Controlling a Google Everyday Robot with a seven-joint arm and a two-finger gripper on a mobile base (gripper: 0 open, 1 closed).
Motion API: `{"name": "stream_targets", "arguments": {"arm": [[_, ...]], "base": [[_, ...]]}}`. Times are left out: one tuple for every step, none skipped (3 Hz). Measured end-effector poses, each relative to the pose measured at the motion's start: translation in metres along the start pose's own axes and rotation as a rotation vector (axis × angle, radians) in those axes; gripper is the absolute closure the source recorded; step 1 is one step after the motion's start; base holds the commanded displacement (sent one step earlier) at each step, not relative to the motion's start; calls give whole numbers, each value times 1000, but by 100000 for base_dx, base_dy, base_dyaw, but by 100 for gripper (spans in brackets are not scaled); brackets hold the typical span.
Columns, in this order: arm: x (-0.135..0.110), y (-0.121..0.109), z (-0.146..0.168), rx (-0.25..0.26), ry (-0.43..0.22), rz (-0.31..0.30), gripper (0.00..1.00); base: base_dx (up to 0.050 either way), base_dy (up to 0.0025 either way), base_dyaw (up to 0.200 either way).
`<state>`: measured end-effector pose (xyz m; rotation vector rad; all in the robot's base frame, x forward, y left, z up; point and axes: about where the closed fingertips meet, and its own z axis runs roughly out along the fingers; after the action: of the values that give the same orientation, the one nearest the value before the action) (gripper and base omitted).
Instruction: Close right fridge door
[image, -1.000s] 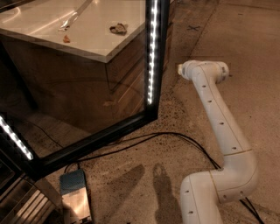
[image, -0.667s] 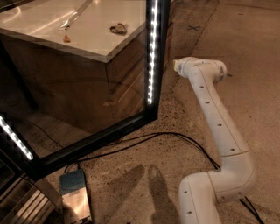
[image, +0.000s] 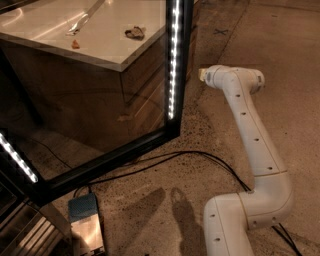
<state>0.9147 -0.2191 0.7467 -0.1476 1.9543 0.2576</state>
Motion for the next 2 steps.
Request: {"name": "stream_targets", "arguments": {"arm": [[-19, 30, 8, -207, 33, 95, 100], [-22, 57, -4, -449, 68, 178, 100]], "base": [[0, 0, 0], [0, 0, 0]]}}
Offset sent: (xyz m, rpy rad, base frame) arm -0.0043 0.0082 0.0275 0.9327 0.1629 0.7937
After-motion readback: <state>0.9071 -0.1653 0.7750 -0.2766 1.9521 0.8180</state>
